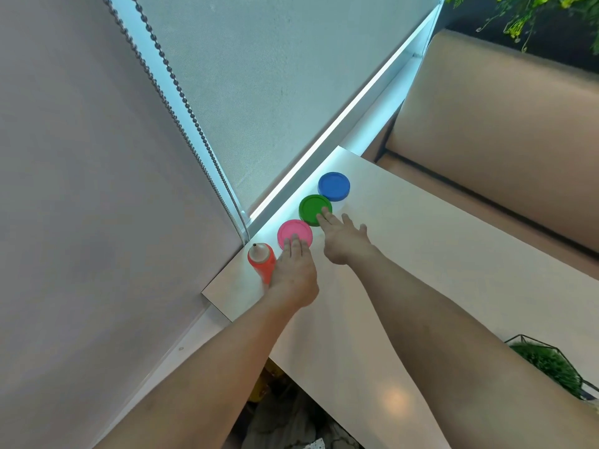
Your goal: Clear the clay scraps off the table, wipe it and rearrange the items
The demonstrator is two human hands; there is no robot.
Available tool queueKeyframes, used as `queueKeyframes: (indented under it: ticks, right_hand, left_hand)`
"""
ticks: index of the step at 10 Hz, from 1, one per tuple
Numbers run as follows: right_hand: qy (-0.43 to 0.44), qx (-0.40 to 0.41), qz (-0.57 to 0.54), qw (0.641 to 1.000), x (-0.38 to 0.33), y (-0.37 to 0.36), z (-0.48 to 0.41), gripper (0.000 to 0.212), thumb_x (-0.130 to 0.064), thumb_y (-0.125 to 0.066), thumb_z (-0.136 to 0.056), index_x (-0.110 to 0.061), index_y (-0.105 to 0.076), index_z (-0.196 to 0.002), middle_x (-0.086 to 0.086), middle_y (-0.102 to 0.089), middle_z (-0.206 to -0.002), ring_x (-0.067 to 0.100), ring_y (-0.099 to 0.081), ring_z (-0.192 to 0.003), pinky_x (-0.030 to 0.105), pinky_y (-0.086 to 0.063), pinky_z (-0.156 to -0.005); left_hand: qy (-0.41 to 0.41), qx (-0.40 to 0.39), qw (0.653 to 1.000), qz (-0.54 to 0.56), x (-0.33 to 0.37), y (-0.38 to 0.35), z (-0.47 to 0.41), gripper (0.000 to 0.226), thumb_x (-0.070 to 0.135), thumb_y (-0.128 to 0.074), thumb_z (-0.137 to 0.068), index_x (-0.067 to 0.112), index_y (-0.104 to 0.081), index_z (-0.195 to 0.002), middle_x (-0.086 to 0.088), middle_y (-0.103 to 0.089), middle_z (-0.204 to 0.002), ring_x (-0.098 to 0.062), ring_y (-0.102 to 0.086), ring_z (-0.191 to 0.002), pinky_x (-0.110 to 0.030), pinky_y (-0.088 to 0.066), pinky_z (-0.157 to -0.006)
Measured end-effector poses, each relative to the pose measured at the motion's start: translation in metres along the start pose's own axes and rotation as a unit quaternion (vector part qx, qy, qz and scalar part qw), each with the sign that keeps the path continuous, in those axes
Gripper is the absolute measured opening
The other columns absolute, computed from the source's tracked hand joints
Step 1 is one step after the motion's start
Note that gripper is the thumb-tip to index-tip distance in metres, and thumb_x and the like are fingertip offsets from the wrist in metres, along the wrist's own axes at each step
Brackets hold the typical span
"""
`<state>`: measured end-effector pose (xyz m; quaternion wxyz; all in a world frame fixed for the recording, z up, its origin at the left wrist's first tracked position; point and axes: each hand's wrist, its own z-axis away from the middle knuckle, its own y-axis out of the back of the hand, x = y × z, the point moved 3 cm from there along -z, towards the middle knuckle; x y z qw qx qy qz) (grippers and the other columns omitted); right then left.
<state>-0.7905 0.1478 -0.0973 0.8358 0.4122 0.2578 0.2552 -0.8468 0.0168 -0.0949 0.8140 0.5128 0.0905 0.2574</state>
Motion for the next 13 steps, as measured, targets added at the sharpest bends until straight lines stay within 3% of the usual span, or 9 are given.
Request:
queueKeyframes:
  ticks: [5,7,10,12,13]
  right_hand:
    - [-0.001,0.015,0.045,0.999,0.0,0.003,0.003,0.085,0.0,-0.038,-0.091,-0.028,-0.002,-0.164,-0.011,0.011,-0.17,0.034,0.005,-0.157,0.069,-0.007,-0.12]
    - [0.003,0.009,0.05,0.999,0.002,0.006,0.0,0.085,0.001,-0.036,-0.091,-0.028,-0.002,-0.164,-0.012,0.011,-0.17,0.034,0.009,-0.157,0.069,-0.005,-0.12]
    - [0.024,0.019,0.041,0.999,0.004,0.003,0.003,0.086,-0.001,-0.037,-0.092,-0.025,0.004,-0.163,-0.01,0.014,-0.17,0.031,-0.001,-0.157,0.066,-0.009,-0.12]
    - [-0.019,0.121,-0.036,0.992,0.026,0.002,0.015,0.081,-0.008,-0.042,-0.093,-0.019,-0.004,-0.163,-0.005,0.008,-0.171,0.029,-0.019,-0.153,0.054,-0.03,-0.117]
    - [-0.075,0.131,-0.069,0.986,0.044,-0.001,0.03,0.079,-0.013,-0.042,-0.095,-0.02,-0.003,-0.163,-0.003,0.007,-0.171,0.03,-0.009,-0.156,0.053,-0.025,-0.121]
  left_hand:
    - [0.005,-0.032,0.999,0.01,-0.002,0.003,-0.002,0.082,0.026,-0.045,-0.104,-0.006,0.007,-0.159,-0.023,0.013,-0.169,-0.036,0.011,-0.157,-0.041,-0.002,-0.127]
    - [0.008,-0.04,0.999,0.035,-0.003,0.008,-0.004,0.084,0.029,-0.05,-0.104,0.0,0.005,-0.162,-0.015,0.01,-0.171,-0.03,0.008,-0.159,-0.042,-0.014,-0.126]
    - [0.016,-0.036,0.996,0.08,-0.004,0.014,-0.002,0.081,0.017,-0.05,-0.102,0.002,0.002,-0.163,-0.013,0.008,-0.172,-0.029,0.004,-0.159,-0.042,-0.015,-0.126]
    - [-0.007,0.079,0.99,0.115,0.004,0.013,0.0,0.074,0.007,-0.046,-0.101,0.004,-0.007,-0.163,-0.012,0.005,-0.172,-0.025,0.007,-0.159,-0.035,-0.005,-0.126]
    - [-0.048,0.088,0.989,0.112,0.017,0.013,0.002,0.072,0.009,-0.045,-0.101,0.009,-0.01,-0.164,-0.01,0.003,-0.172,-0.023,0.007,-0.159,-0.033,-0.002,-0.125]
